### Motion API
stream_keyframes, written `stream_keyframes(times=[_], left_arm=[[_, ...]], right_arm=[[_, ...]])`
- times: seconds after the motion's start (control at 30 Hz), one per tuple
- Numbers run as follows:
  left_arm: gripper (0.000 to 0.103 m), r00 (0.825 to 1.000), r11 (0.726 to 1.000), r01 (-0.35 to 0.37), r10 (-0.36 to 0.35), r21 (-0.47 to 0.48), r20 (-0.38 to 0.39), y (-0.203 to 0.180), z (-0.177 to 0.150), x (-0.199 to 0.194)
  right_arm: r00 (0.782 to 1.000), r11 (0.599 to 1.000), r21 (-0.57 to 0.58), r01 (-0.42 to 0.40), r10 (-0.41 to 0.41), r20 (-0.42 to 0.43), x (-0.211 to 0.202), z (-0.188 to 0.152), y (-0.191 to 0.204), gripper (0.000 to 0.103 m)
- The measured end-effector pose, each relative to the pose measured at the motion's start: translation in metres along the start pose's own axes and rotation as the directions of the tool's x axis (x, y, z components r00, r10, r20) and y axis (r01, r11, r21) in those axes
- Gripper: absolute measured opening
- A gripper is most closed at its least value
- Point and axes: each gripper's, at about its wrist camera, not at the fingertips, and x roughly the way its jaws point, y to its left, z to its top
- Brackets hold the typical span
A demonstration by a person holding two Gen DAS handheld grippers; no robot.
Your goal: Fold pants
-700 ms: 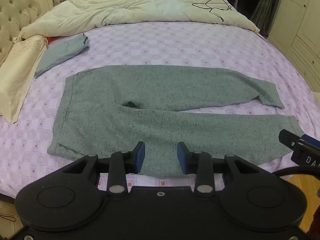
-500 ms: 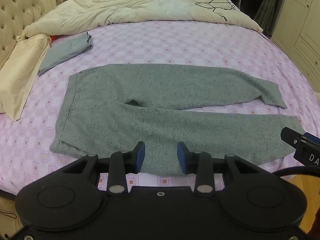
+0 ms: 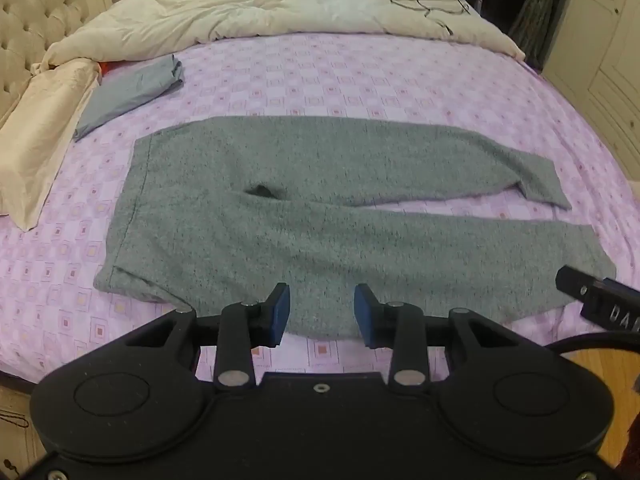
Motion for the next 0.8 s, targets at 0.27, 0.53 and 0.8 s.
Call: stream_keyframes(times=[0.27,0.53,0.8], left_arm=[[0.045,1.0,0.998,0.005,-0.004,0.059,-0.005,-0.01,-0.002,-0.001],[0.045,1.0,0.996,-0.009,0.011,0.088,-0.025,-0.011,-0.005,0.008],[0.045,0.999,0.994,-0.004,0.01,0.112,-0.046,-0.012,0.0,0.018]], right_arm=[[1.0,0.996,0.088,0.031,-0.03,-0.004,-0.013,0.006,-0.024,0.055],[0.999,0.988,0.149,0.042,-0.041,-0.012,-0.003,-0.003,-0.043,0.055],[0.998,0.99,0.136,0.043,-0.038,-0.04,0.013,-0.003,-0.038,0.055]])
